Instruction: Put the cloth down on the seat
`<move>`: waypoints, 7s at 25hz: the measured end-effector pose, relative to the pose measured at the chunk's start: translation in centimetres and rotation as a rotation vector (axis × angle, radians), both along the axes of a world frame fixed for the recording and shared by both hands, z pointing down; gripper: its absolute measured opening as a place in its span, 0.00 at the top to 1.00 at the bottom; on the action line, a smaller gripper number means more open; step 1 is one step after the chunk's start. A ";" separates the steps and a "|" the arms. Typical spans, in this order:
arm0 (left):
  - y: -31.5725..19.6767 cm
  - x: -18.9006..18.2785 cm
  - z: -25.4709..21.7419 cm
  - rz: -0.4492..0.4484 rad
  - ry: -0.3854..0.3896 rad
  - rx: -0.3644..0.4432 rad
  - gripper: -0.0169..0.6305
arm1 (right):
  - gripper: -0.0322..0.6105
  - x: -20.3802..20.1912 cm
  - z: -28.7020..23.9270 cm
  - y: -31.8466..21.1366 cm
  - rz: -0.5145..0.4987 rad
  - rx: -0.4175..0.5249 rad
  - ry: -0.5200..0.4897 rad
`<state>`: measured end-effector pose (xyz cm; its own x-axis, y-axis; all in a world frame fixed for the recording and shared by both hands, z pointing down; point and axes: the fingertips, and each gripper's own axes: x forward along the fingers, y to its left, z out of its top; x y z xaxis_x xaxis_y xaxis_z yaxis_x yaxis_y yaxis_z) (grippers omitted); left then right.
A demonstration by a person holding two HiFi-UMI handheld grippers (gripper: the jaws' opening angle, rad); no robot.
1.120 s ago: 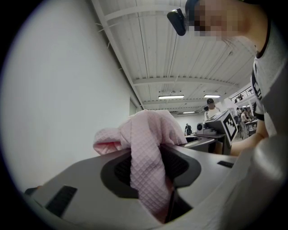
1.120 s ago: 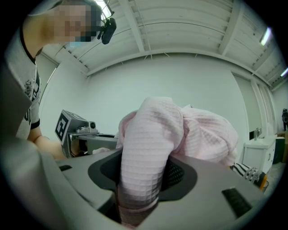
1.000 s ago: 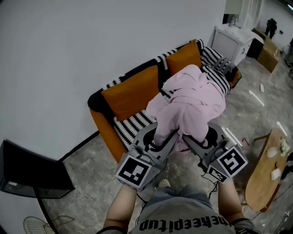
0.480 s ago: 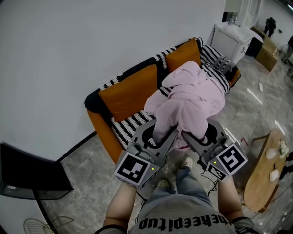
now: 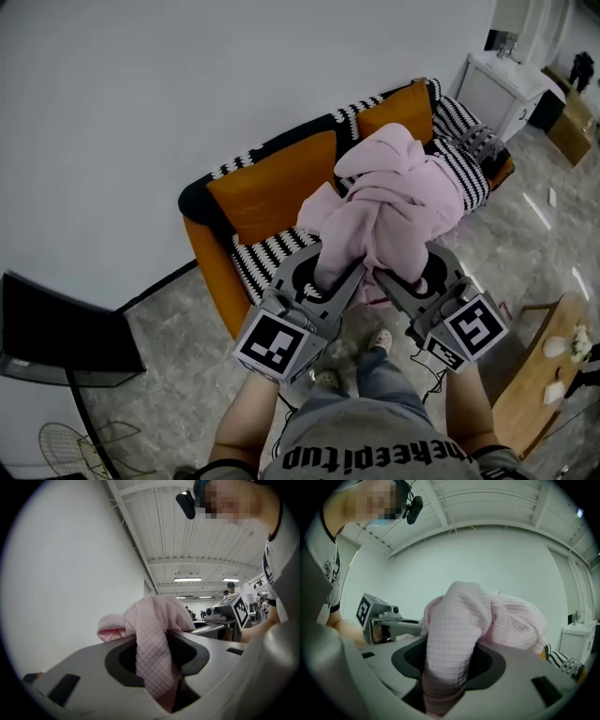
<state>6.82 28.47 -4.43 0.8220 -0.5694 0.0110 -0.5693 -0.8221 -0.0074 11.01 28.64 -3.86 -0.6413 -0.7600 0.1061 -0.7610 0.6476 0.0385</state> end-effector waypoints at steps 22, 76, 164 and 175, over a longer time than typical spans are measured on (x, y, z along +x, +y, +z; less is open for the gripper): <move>-11.8 8.8 1.2 -0.261 0.008 -0.006 0.71 | 0.58 8.8 1.1 -12.7 -0.254 -0.003 0.005; -24.2 -4.1 16.9 -0.164 -0.057 -0.385 0.71 | 0.58 -4.2 16.7 -25.0 -0.157 -0.317 0.012; -25.3 -7.4 50.1 -0.153 -0.155 -0.632 0.82 | 0.86 -5.8 48.5 -26.5 -0.048 -0.581 0.080; -25.7 -7.8 47.5 -0.176 -0.145 -0.583 0.95 | 0.96 -6.5 46.0 -27.0 -0.052 -0.528 0.079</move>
<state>-0.99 2.73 43.02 0.6836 -0.5627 0.4648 -0.7231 -0.6086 0.3267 4.52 1.59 42.09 -0.6509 -0.5580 0.5147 -0.7357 0.6308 -0.2465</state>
